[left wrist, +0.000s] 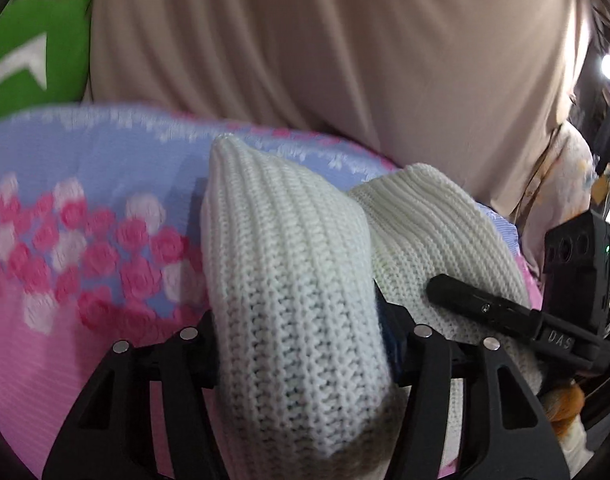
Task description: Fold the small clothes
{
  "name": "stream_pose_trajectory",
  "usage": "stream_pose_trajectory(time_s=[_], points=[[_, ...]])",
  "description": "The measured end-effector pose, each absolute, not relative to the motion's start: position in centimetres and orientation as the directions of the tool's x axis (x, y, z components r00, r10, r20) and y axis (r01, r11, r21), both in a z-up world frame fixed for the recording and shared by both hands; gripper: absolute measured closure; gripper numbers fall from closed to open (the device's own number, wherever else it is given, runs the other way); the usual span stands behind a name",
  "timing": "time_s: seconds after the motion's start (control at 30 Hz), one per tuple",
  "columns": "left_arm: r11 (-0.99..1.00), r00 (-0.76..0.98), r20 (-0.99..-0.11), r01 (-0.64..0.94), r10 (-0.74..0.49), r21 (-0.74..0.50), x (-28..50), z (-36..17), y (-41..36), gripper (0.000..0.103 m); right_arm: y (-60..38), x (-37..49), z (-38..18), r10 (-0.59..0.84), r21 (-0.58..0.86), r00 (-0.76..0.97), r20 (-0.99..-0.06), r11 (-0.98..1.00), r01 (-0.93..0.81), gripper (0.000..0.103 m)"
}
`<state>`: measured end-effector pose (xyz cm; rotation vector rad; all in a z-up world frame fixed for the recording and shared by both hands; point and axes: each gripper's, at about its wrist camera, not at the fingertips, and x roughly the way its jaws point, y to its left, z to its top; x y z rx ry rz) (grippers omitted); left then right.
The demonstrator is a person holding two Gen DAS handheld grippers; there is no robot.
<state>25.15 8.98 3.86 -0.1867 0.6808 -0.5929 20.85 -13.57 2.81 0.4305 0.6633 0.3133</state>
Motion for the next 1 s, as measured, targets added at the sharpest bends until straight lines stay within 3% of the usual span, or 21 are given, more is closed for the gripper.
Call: stream_pose_trajectory(time_s=[0.07, 0.13, 0.2, 0.27, 0.4, 0.5, 0.53, 0.6, 0.67, 0.73, 0.8, 0.93, 1.0], points=[[0.834, 0.65, -0.523, 0.449, -0.551, -0.32, 25.2, 4.3, 9.5, 0.044, -13.6, 21.5, 2.2, 0.392, 0.455, 0.737, -0.551, 0.881, -0.128, 0.051], [0.866, 0.651, -0.575, 0.422, -0.496, -0.268, 26.4, 2.4, 9.5, 0.041, -14.0, 23.1, -0.2, 0.358, 0.445, 0.685, -0.635, 0.894, -0.055, 0.049], [0.885, 0.641, -0.614, 0.389, -0.46, -0.257, 27.1, 0.6, 9.8, 0.036, -15.2, 22.8, -0.3, 0.379, 0.51, 0.691, -0.616, 0.86, -0.017, 0.044], [0.874, 0.648, -0.587, 0.377, -0.485, -0.306, 26.3, 1.5, 11.1, 0.034, -15.6, 21.3, 1.2, 0.304, 0.451, 0.724, -0.619, 0.892, 0.011, 0.044], [0.906, 0.74, -0.524, 0.337, -0.422, -0.255, 22.8, 4.8, 12.3, 0.036, -14.9, 17.4, 5.3, 0.185, 0.342, 0.81, -0.556, 0.94, 0.019, 0.045], [0.913, 0.772, -0.489, 0.334, -0.407, -0.233, 21.3, 7.3, 11.9, 0.035, -12.3, 17.3, 7.9, 0.218, 0.289, 0.824, -0.523, 0.955, -0.069, 0.054], [0.912, 0.764, -0.497, 0.345, -0.411, -0.224, 21.5, 7.9, 11.1, 0.035, -11.4, 17.8, 8.1, 0.241, 0.273, 0.812, -0.532, 0.956, -0.105, 0.061], [0.926, 0.75, -0.546, 0.341, -0.373, -0.164, 22.5, 7.7, 9.4, 0.035, -10.3, 19.5, 6.8, 0.214, 0.209, 0.77, -0.602, 0.972, -0.107, 0.079], [0.948, 0.731, -0.618, 0.31, -0.29, -0.077, 24.1, 5.9, 7.9, 0.035, -10.8, 21.5, 4.1, 0.099, 0.115, 0.73, -0.677, 0.993, -0.028, 0.103], [0.957, 0.695, -0.678, 0.286, -0.239, -0.044, 25.4, 3.3, 7.5, 0.034, -12.8, 21.6, 2.8, 0.135, 0.177, 0.736, -0.663, 0.984, -0.021, 0.103], [0.948, 0.672, -0.676, 0.282, -0.303, -0.145, 25.4, 2.3, 9.0, 0.032, -14.3, 20.4, 3.8, 0.203, 0.296, 0.732, -0.65, 0.955, -0.003, 0.103], [0.939, 0.689, -0.64, 0.287, -0.34, -0.19, 22.7, 4.0, 10.8, 0.034, -11.8, 15.4, 6.6, 0.257, 0.26, 0.74, -0.622, 0.959, -0.114, 0.096], [0.935, 0.695, -0.631, 0.312, -0.344, -0.167, 21.1, 4.2, 10.9, 0.034, -10.2, 14.0, 5.6, 0.284, 0.234, 0.704, -0.651, 0.957, -0.17, 0.096]])
